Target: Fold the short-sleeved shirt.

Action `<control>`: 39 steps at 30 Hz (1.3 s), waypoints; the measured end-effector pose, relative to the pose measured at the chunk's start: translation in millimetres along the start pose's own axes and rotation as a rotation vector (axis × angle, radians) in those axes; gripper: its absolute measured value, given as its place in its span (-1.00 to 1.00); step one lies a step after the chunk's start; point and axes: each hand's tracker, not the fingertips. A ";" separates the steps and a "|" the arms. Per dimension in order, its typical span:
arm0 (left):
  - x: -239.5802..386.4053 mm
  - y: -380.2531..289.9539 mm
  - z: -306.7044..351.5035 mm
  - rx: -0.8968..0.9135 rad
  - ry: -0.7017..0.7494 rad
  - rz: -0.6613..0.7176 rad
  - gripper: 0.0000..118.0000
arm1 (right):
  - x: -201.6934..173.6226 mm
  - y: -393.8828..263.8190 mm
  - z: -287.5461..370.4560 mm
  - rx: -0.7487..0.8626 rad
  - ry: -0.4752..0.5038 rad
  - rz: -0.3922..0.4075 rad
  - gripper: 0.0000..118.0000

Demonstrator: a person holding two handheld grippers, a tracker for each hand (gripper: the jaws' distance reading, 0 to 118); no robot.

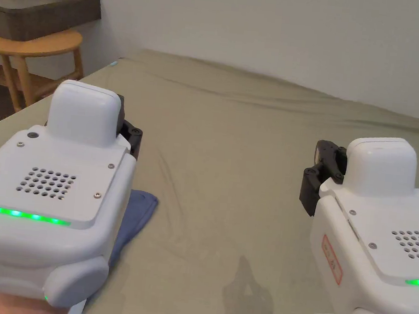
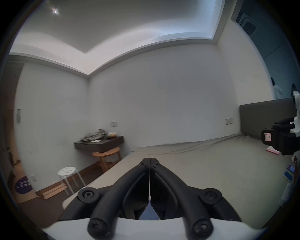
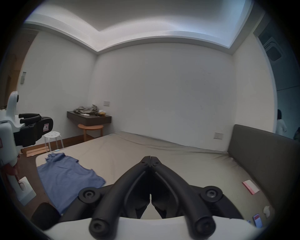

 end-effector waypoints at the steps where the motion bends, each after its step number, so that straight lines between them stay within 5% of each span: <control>1: -11.2 -0.9 4.1 -0.001 0.030 0.001 -1.00 | -11.5 1.3 -2.0 0.002 0.029 -0.002 -1.00; 13: -100.5 -18.8 50.5 -0.053 0.316 -0.014 -1.00 | -126.0 9.2 -13.1 0.036 0.352 0.044 -1.00; 26: -127.7 -49.8 34.7 -0.148 0.275 0.018 -1.00 | -143.9 -2.0 -28.5 0.001 0.388 0.080 -1.00; 39: -147.8 -154.4 -104.8 -0.552 0.112 0.096 -1.00 | -131.7 -34.6 -75.2 -0.112 0.329 0.117 -1.00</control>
